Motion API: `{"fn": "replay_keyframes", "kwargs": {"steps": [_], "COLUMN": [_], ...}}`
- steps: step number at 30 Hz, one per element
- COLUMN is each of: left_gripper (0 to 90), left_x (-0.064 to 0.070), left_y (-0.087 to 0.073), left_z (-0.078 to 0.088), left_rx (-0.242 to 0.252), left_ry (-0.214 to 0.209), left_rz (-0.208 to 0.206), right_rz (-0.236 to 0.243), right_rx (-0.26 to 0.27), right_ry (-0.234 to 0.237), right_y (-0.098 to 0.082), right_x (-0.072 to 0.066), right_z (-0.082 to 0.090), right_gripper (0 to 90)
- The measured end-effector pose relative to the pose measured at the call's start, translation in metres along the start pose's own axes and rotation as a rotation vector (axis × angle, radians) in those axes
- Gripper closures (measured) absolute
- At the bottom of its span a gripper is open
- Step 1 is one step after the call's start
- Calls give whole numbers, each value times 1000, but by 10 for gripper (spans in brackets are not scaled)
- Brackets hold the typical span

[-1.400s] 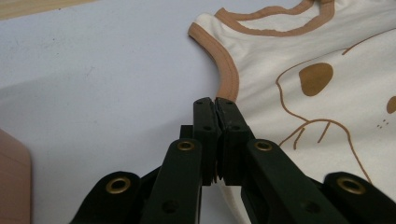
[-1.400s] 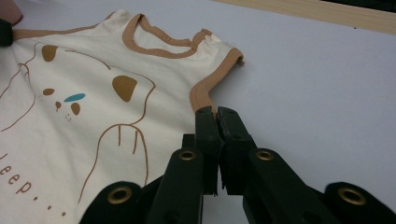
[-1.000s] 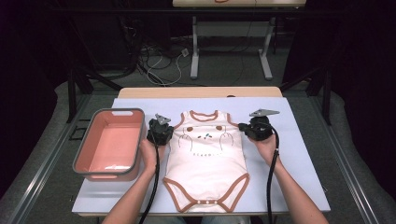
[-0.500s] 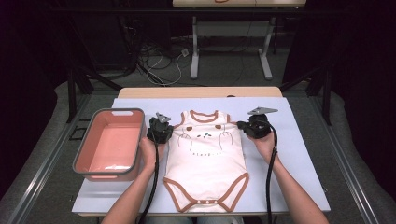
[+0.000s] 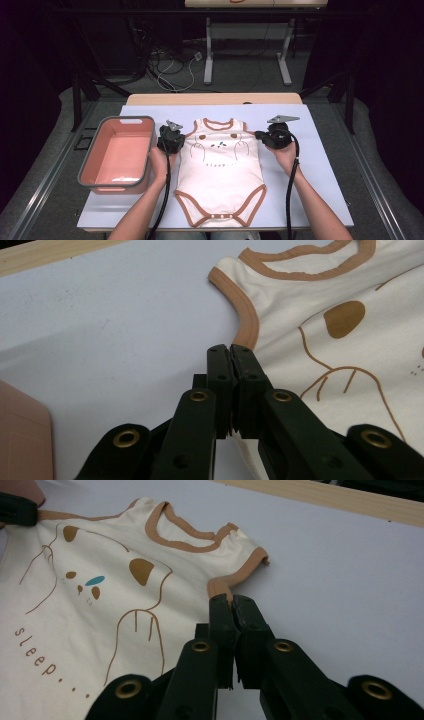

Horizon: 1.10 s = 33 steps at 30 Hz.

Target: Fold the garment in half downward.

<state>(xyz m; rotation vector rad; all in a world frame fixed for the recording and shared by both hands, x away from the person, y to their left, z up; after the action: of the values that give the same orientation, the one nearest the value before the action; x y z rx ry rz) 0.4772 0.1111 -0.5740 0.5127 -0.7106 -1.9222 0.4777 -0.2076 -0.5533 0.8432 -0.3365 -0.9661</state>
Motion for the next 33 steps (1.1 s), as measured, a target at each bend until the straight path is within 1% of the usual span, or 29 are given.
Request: {"fn": "replay_keyframes", "kwargs": {"steps": [1,5,6,8,9,10,12,14,15,16,18,21,22,23,27,28,29,30,31,32,33], "left_gripper": [878,878,878,878,878,878,877,877,877,877,876,877,877,876,876,876,876,877,876,876,876], "left_x": [1,1,1,2,4,4,6,7,8,8,11,13,14,17,20,22,22,25,27,28,28], "left_y": [0,-1,-3,-3,-4,-4,-6,-8,-11,-11,-15,-19,-20,-23,-27,-30,-30,-33,-35,-37,-37], "left_z": [1,6,10,11,15,15,19,21,24,24,29,31,33,36,40,43,43,46,47,47,47], "left_rx": [8,1,-7,-2,-9,-9,-7,-11,-18,-18,-23,-22,-22,-26,-25,-25,-25,-23,-26,-22,-22], "left_ry": [3,5,6,5,9,9,19,19,16,16,18,22,24,22,18,22,22,31,26,27,27], "left_rz": [-1,-13,-11,-6,-20,-20,-34,-35,-38,-38,-55,-61,-70,-84,-91,-108,-108,-125,-124,-129,-129], "right_rz": [1,9,10,8,11,13,15,22,27,25,30,32,32,39,38,48,51,54,54,65,65], "right_rx": [-2,-5,-8,-10,-12,-13,-20,-23,-30,-30,-39,-58,-58,-67,-76,-78,-84,-87,-92,-97,-97], "right_ry": [3,12,15,16,23,20,26,22,26,35,38,40,40,43,43,41,42,45,50,43,43], "right_y": [0,-1,-1,-1,-1,-2,-2,-3,-4,-4,-6,-10,-10,-14,-18,-19,-21,-22,-23,-24,-24], "right_x": [-1,-5,-6,-7,-9,-9,-12,-13,-15,-16,-18,-22,-22,-24,-27,-29,-30,-32,-33,-33,-33], "right_z": [1,6,7,8,10,12,14,15,17,18,20,23,23,24,28,31,32,33,34,34,34], "right_gripper": [877,877,876,876,876,876,876,876,875,875,874,874,874,873,873,873,873,872,872,872,872]}}
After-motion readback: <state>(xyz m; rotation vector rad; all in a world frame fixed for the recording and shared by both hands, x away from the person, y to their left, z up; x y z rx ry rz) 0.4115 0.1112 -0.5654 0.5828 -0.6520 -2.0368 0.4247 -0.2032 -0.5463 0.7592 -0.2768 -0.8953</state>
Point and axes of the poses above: each handheld gripper's, and its own axes: z roughly backward along the jaws, y roughly out of its top, x roughly to its right, the point moved 6 cm from there along -z, roughly forward along the jaws, and after that the axes turned 5 degrees about -x, right-handed, at the moved point
